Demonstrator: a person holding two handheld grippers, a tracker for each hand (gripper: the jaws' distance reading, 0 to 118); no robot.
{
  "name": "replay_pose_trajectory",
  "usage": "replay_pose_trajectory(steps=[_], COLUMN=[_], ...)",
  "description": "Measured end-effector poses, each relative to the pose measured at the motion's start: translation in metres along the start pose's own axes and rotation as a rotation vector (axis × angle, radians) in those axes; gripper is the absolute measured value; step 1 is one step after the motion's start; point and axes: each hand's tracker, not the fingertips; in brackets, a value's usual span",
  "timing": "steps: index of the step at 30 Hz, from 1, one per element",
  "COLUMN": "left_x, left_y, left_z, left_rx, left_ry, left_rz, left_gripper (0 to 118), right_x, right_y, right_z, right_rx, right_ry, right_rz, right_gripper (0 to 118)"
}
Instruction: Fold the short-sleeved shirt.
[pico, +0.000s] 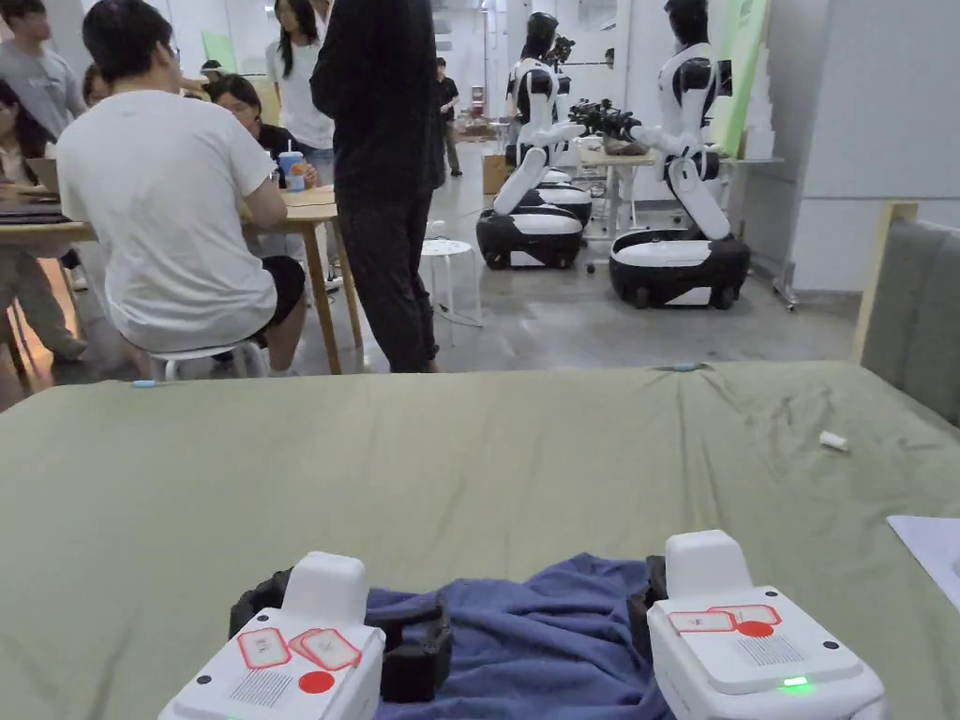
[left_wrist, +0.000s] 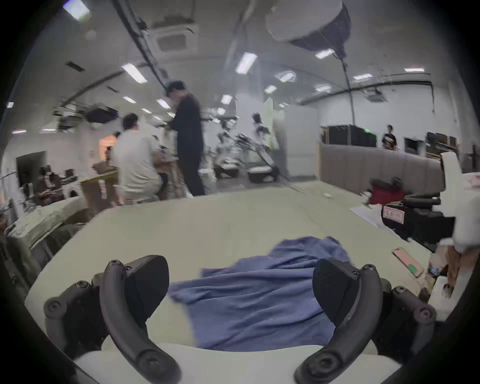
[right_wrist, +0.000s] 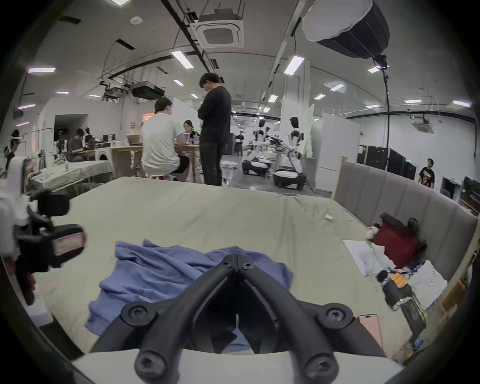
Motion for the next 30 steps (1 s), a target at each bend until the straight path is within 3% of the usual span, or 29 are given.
replay_pose_trajectory(steps=[2,3,4,6,7,13,17,20,22,26,28,29,30], left_x=[-0.025,-0.037,-0.044,-0.056,-0.061,-0.088,-0.113,-0.124,-0.135,-0.14,-0.14,-0.139,-0.137], left_y=[-0.017,-0.026,-0.032,-0.037,-0.037,-0.025,-0.013,-0.007,-0.01,-0.021,-0.027,-0.03,-0.035], left_z=[0.025,0.035,0.04,0.044,0.044,-0.003,-0.089,-0.159,-0.201,-0.258,-0.273,-0.282,-0.291], left_rx=[0.009,0.003,-0.004,-0.05,-0.056,-0.201,-0.413,-0.594,-0.696,-0.779,-0.758,-0.76,-0.785], left_ry=[0.09,0.078,0.07,0.142,0.163,0.096,0.008,-0.008,-0.034,0.028,0.08,0.093,0.091], left_rz=[0.012,0.011,0.006,-0.027,-0.032,0.075,0.118,0.029,0.11,0.139,0.125,0.125,0.126], left_gripper=[110,103,78,15,0,0,0,0,0,0,9,37,76], right_x=[-0.015,-0.022,-0.029,-0.037,-0.04,-0.045,-0.037,-0.027,-0.021,-0.011,-0.006,-0.003,0.0], right_y=[0.001,0.001,0.001,-0.002,-0.003,-0.007,-0.006,-0.014,-0.019,-0.022,-0.024,-0.025,-0.029], right_z=[-0.003,-0.004,-0.004,-0.01,-0.011,-0.016,-0.017,-0.029,-0.039,-0.053,-0.061,-0.065,-0.072], right_rx=[0.004,0.007,0.009,0.004,0.001,-0.017,-0.028,-0.042,-0.054,-0.074,-0.082,-0.087,-0.09], right_ry=[0.01,0.016,0.02,0.026,0.027,0.03,0.017,0.006,-0.002,-0.011,-0.02,-0.02,-0.019], right_rz=[0.011,0.013,0.018,0.029,0.031,0.046,0.047,0.035,0.03,0.013,0.011,0.009,0.006], right_gripper=[0,0,0,0,0,0,0,0,0,0,0,0,0])
